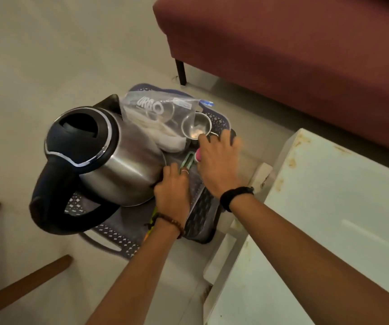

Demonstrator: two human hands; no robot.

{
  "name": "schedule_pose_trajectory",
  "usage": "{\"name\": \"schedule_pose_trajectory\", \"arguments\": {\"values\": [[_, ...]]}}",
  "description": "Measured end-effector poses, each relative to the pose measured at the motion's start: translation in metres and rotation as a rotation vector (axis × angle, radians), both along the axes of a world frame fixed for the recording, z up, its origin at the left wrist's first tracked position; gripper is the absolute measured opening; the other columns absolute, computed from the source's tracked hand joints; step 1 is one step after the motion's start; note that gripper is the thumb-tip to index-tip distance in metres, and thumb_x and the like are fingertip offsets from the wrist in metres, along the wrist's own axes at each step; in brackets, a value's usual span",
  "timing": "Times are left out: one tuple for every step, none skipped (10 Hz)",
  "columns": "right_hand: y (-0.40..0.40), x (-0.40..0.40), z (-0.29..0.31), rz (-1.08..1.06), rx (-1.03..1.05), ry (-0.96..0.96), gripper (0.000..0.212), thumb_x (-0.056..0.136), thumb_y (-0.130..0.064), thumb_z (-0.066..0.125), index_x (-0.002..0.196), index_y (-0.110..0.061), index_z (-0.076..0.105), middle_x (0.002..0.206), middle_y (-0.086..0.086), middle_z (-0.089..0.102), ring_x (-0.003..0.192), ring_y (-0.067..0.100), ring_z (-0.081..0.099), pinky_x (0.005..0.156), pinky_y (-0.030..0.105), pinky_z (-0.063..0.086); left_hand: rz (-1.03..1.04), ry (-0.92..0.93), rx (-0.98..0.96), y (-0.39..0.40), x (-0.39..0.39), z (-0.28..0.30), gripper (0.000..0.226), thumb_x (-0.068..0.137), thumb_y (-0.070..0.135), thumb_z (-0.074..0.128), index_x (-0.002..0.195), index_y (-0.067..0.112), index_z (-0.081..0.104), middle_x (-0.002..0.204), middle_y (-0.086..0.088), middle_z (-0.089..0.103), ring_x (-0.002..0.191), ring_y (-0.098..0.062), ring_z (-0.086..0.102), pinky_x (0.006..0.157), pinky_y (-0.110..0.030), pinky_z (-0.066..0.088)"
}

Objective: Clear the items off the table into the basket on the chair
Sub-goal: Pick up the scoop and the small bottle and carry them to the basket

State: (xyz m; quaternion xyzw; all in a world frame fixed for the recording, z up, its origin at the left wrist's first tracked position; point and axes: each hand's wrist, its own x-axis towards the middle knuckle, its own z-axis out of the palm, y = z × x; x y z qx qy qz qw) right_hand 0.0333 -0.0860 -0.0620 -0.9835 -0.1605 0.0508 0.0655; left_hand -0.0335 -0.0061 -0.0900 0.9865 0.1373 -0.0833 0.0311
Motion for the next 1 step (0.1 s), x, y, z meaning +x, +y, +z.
{"name": "schedule_pose_trajectory", "arguments": {"values": [[0.0035, 0.0043, 0.0044, 0.047, -0.023, 0.004, 0.024, 0.092, -0.017, 0.046, 0.115, -0.016, 0.052, 0.110, 0.008, 0.063, 0.114, 0.029, 0.040, 0.093, 0.042, 0.032, -0.023, -0.023, 0.019, 0.0033, -0.0031, 0.0014, 0.025, 0.093, 0.025, 0.043, 0.117, 0.018, 0.048, 0.122, -0.003, 0.049, 0.115, -0.018, 0.045, 0.068, -0.029, 0.050]]}}
